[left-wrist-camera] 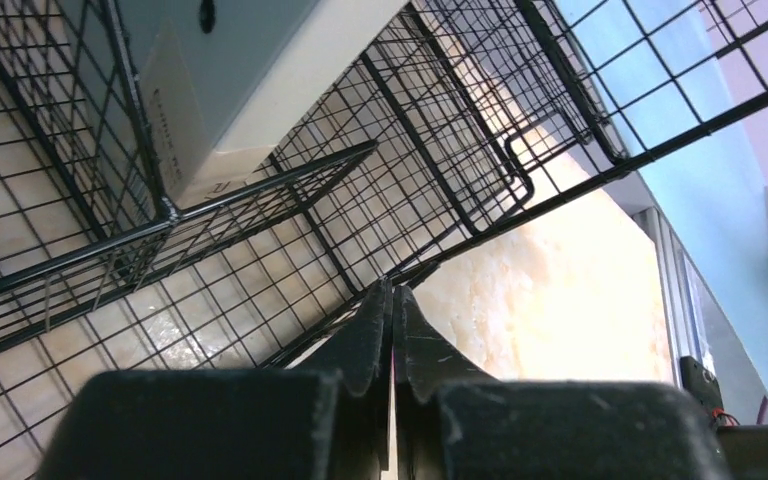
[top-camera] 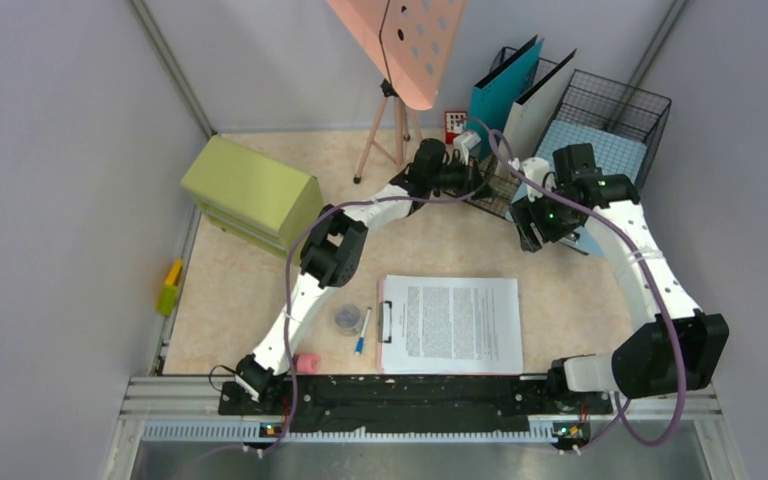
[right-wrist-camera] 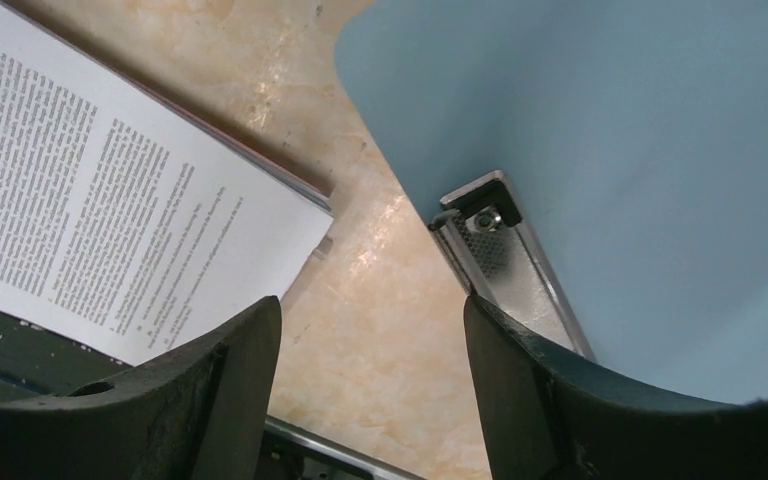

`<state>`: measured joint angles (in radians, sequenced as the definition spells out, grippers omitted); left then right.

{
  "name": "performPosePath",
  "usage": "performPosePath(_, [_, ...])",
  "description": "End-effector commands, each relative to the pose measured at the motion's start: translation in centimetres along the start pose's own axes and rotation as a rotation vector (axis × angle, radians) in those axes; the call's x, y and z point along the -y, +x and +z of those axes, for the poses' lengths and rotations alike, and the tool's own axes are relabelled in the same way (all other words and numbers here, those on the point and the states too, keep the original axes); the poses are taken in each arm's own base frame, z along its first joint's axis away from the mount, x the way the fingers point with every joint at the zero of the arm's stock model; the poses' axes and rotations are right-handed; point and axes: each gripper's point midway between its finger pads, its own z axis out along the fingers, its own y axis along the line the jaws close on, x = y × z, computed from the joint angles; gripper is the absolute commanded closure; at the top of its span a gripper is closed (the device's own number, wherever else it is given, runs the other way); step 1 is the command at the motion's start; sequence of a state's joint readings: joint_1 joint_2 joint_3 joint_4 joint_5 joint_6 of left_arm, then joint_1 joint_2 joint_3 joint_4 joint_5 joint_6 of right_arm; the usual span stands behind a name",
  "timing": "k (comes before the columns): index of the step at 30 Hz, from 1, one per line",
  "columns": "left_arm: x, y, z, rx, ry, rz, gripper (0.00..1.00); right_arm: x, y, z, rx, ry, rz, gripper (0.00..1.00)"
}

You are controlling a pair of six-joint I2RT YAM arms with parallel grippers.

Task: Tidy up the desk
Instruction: Place the folder in the storage box.

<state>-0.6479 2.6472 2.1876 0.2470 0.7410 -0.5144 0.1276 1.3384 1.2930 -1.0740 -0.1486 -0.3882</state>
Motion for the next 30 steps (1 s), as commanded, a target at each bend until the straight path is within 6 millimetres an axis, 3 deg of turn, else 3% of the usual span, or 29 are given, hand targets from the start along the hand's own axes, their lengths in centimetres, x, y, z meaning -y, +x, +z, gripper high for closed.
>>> performPosePath(1, [3.3, 0.4, 0.3, -0.039, 0.114, 0.009, 1.00, 2.8, -3.6, -1.5, 0.125, 0.115, -0.012, 0.33])
performPosePath(8, [3.3, 0.2, -0.2, -0.042, 0.142, 0.054, 0.97, 1.5, -3.9, -2.2, 0.144, 0.054, -0.001, 0.33])
performPosePath(10, [3.4, -0.2, -0.2, -0.043, 0.148, 0.112, 0.83, 1.0, -3.8, -2.6, 0.150, 0.036, 0.005, 0.33])
performPosePath(14, [3.3, -1.0, -0.5, -0.049, 0.136, 0.274, 0.47, 0.6, -3.5, -3.4, 0.155, 0.030, 0.008, 0.33])
performPosePath(19, [3.7, -2.0, -1.7, -0.083, 0.091, 0.376, 0.27, 0.2, -3.2, -4.3, 0.161, 0.027, 0.013, 0.33])
performPosePath(30, [6.1, -5.4, -7.0, -0.133, -0.106, 0.540, 0.23, -0.3, -4.0, -6.4, 0.246, -0.012, 0.075, 0.33])
